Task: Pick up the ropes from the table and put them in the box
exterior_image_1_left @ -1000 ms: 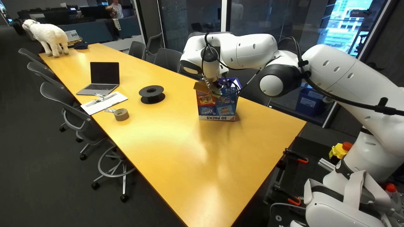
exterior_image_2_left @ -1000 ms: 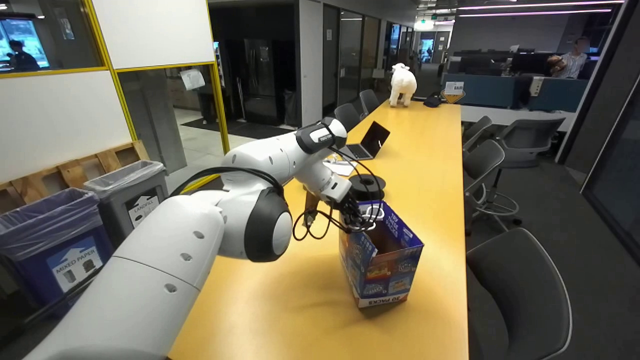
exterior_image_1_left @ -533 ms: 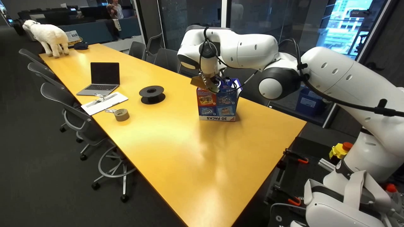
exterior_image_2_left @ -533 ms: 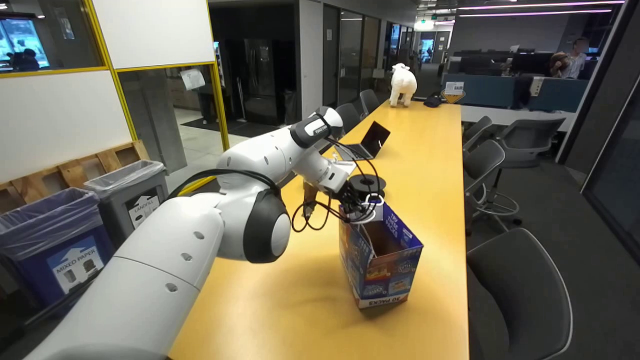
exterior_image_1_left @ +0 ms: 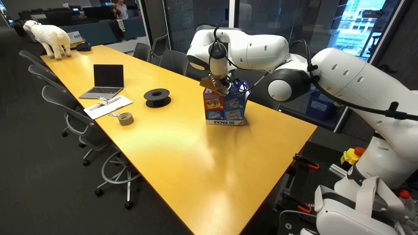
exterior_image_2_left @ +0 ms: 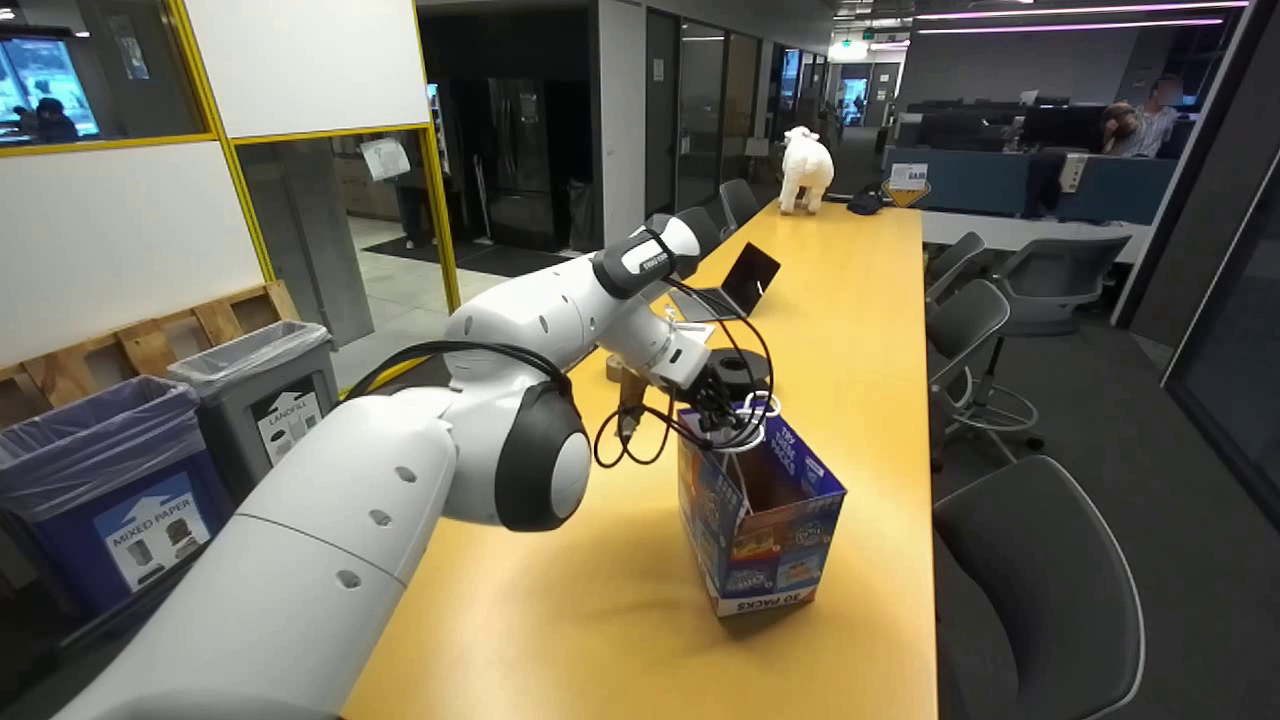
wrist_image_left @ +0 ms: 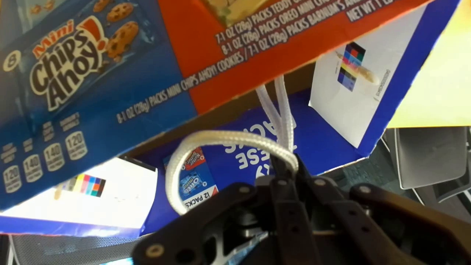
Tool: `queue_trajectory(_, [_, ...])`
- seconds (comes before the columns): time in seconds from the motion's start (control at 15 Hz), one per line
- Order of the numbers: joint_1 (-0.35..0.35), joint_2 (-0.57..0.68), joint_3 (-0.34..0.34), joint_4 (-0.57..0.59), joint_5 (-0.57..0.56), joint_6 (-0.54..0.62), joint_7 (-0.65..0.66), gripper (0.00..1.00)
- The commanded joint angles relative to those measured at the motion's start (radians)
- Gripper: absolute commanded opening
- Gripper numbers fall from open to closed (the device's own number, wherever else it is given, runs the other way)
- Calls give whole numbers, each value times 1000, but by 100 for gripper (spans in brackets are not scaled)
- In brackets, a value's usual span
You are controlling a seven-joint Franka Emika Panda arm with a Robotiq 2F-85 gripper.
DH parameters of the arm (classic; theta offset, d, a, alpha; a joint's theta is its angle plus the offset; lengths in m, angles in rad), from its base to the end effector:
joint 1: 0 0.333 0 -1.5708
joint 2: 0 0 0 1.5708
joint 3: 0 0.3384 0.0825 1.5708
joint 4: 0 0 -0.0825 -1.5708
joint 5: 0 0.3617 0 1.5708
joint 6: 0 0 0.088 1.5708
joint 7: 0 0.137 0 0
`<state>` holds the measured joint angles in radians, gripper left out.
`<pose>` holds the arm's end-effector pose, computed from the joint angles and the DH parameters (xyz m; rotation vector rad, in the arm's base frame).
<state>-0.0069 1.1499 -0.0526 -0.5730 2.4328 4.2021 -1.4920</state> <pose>0.6808 -0.1265 0.3077 2.0373 -1.7584 1.0717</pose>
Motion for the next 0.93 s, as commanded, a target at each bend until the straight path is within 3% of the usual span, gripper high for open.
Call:
queue_trajectory(0.0, [-9,25,7,65,-16,27,-18,20])
queue_trajectory(0.07, [-9,24,9,63,-17,27,-26,32])
queue_trajectory(0.33, [-22,6,38,47,2,38,-90,61])
queue_trajectory(0.67, [-104,-91,226,-3,89,74,-443,98])
queue_trajectory(0.73, [-140,-185,291,-173,51,19,-441,100])
queue_trajectory(0.8, [-136,-219,232,-198,154,19,-516,100])
queue_trajectory(0.87, [-188,-236,344,-249,78,18,-525,100])
